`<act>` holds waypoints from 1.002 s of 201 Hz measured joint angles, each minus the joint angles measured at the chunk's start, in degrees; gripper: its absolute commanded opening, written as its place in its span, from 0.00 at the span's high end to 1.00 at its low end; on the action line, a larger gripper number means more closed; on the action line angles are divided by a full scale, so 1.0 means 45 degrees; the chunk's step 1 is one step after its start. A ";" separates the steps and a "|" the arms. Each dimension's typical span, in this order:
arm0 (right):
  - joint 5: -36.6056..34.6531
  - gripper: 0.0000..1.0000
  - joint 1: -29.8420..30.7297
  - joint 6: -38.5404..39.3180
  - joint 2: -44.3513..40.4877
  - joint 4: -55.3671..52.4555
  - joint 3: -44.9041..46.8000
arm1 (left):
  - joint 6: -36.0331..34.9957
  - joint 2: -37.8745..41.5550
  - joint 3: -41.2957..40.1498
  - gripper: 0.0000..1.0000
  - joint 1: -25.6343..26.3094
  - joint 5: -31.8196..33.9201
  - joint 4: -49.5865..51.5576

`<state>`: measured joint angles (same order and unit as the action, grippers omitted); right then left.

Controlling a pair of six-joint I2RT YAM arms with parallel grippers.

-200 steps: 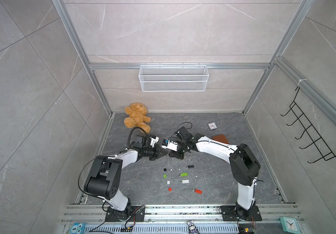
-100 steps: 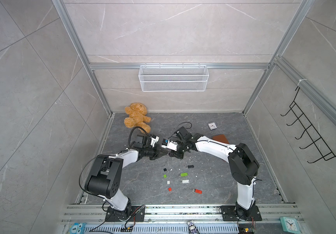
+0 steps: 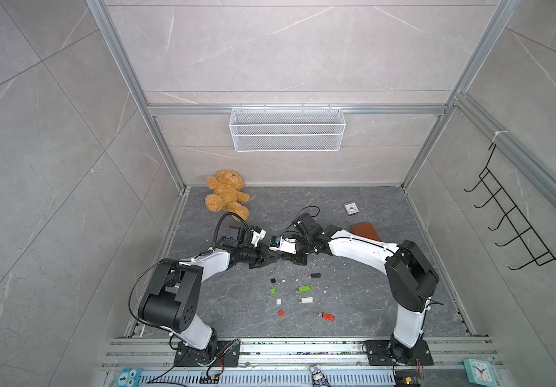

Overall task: Close the usb drive cover
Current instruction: Close the cover of the USB drive, then place the USB drive at the center of the board.

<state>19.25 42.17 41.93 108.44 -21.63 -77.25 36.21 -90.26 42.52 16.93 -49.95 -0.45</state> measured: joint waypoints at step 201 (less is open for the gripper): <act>-0.2103 0.71 -0.0461 0.3211 0.3191 -0.3206 -0.3167 | 0.0068 0.3084 -0.1234 0.52 -0.1705 0.2331 0.1831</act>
<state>9.78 40.10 56.38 122.80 -36.05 -91.50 36.51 -76.38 36.97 9.26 -39.46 7.79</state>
